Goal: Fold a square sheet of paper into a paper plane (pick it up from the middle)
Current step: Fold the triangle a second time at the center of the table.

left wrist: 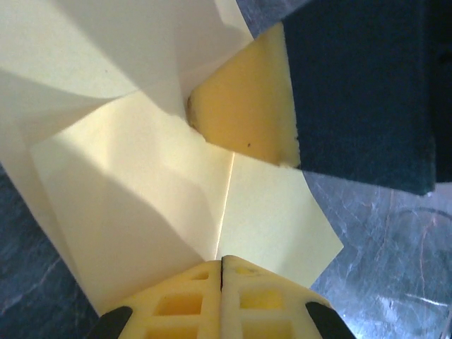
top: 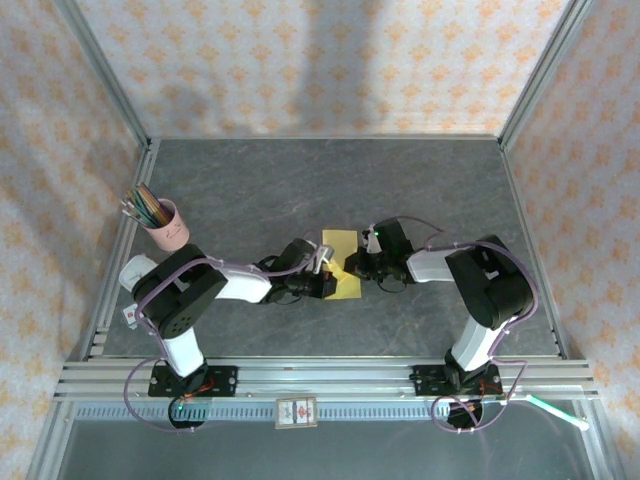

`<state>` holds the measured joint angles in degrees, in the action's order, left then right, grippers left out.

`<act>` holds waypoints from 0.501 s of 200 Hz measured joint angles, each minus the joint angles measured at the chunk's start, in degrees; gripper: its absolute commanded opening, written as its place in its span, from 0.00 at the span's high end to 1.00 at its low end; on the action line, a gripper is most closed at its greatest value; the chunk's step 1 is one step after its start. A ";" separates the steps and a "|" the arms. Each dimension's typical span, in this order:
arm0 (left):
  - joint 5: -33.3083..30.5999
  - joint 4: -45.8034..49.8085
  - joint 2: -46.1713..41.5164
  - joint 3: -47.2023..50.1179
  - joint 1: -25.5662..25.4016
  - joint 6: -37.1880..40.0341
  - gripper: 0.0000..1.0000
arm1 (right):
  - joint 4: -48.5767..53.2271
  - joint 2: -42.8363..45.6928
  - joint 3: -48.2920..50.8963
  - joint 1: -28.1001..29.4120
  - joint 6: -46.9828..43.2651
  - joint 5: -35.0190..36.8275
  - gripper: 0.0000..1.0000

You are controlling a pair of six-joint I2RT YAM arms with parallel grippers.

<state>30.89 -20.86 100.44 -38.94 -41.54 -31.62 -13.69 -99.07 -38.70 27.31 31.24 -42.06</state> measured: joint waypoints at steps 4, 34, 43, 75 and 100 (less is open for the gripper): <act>0.04 -0.09 -0.20 0.24 0.02 -0.02 1.00 | 0.04 0.00 -0.04 0.00 -0.02 0.00 0.99; 0.26 -0.42 -1.81 2.36 0.04 -0.02 1.00 | 0.39 -0.11 -0.26 0.00 -0.04 -0.02 0.99; 0.26 -0.52 -2.16 2.84 0.04 -0.02 1.00 | 0.55 -0.11 -0.31 0.00 -0.04 -0.02 0.99; 0.42 -1.36 -3.72 5.03 0.33 -0.33 1.00 | 0.81 -0.11 -0.44 0.00 -0.26 -0.02 1.00; 1.27 -1.81 -5.53 7.37 0.94 -0.57 1.00 | 0.92 -0.11 -0.50 0.00 -0.57 -0.02 1.00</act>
<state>32.16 -22.68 94.91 -31.57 -40.60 -32.18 -12.78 -99.18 -39.20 27.31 30.68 -42.09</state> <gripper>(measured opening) 0.062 0.043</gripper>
